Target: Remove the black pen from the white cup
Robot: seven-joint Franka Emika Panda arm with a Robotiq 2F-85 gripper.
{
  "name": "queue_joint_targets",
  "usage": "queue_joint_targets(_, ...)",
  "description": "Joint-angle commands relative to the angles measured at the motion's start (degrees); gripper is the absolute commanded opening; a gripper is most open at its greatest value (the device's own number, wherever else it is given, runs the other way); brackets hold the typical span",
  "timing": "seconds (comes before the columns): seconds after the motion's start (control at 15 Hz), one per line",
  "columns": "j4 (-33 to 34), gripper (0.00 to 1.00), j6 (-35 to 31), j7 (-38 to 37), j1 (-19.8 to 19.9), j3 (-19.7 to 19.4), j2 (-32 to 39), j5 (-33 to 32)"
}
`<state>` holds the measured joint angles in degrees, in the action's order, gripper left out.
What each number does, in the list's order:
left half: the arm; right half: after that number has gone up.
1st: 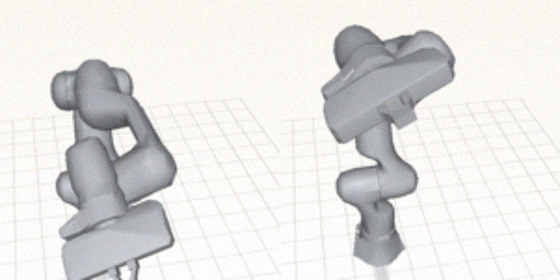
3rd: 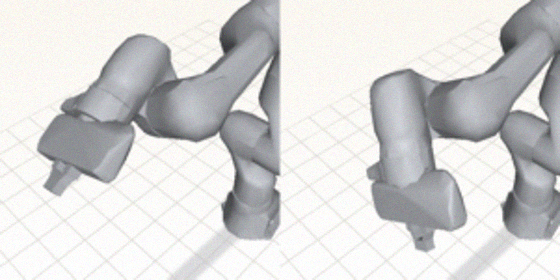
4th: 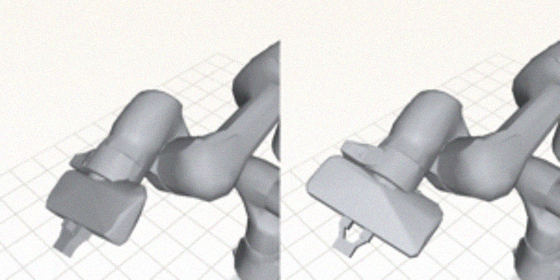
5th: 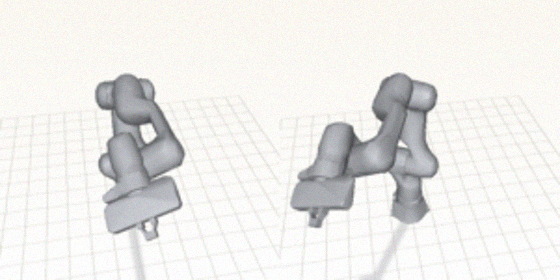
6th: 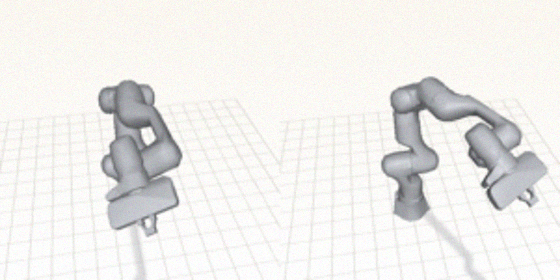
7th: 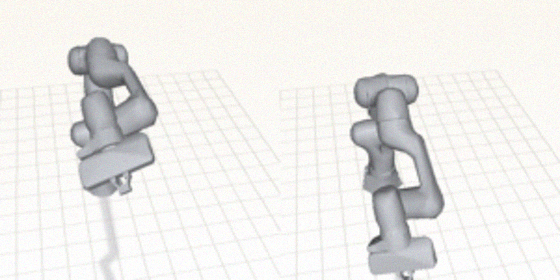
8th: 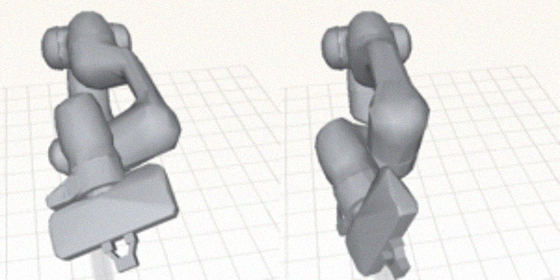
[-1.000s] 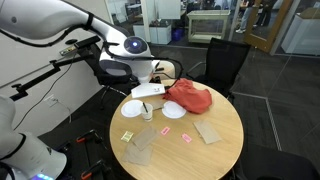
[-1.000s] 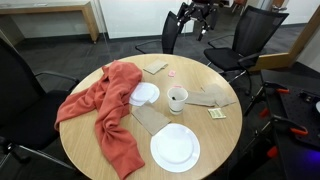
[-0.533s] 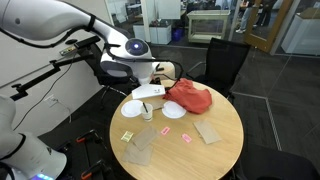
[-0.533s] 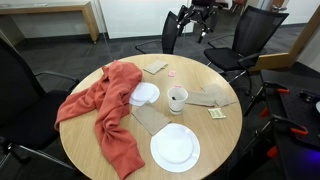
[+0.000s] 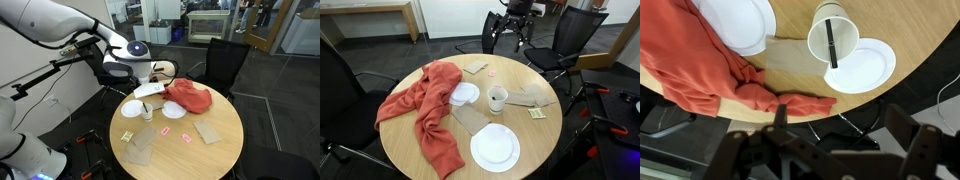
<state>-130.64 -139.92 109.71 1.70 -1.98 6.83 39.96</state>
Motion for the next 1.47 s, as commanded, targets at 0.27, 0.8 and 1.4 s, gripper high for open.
queue_joint_targets(0.27, 2.3, 1.00, -3.3, 10.9, 1.2, 4.2, 5.7, 1.5)
queue_joint_targets(0.8, 1.4, 1.00, -2.6, 10.3, 1.9, 5.2, 7.9, 1.2)
queue_joint_targets(1.4, 0.2, 1.00, -8.1, 10.0, 1.3, 6.3, 10.3, 2.1)
